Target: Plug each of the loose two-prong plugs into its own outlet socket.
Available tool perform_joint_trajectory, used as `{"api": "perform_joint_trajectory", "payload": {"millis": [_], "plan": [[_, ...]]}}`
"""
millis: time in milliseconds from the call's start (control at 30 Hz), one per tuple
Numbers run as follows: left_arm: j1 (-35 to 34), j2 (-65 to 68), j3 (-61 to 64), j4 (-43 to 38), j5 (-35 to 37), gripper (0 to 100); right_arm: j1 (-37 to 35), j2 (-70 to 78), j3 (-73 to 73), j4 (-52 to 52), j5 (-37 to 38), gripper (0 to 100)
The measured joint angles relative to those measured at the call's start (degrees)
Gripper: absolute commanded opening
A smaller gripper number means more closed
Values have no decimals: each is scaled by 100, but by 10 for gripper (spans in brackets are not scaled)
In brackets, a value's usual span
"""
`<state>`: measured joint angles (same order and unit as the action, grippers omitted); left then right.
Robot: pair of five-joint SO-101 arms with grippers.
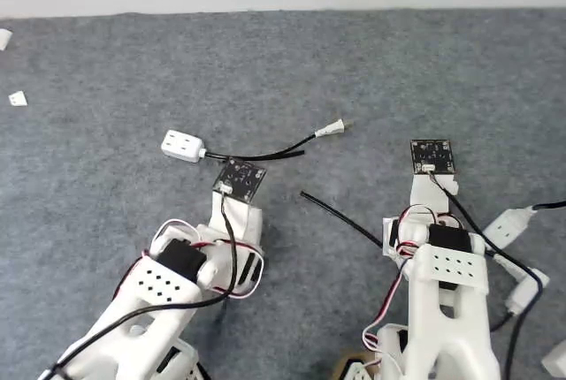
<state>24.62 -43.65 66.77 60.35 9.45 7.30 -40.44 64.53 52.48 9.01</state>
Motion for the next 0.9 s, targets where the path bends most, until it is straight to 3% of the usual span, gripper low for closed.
{"api": "perform_joint_trajectory", "payload": {"millis": [300,467,767,900], "plan": [[-26,0,9,0,-35,251,0,0,0,0,0,10],[-448,0,9,-264,-35,192,0,0,0,0,0,10],[-615,0,9,-448,26,177,-185,0,114,0,0,9],[-686,193,9,-607,360,62,-158,0,123,-44,0,9]]}}
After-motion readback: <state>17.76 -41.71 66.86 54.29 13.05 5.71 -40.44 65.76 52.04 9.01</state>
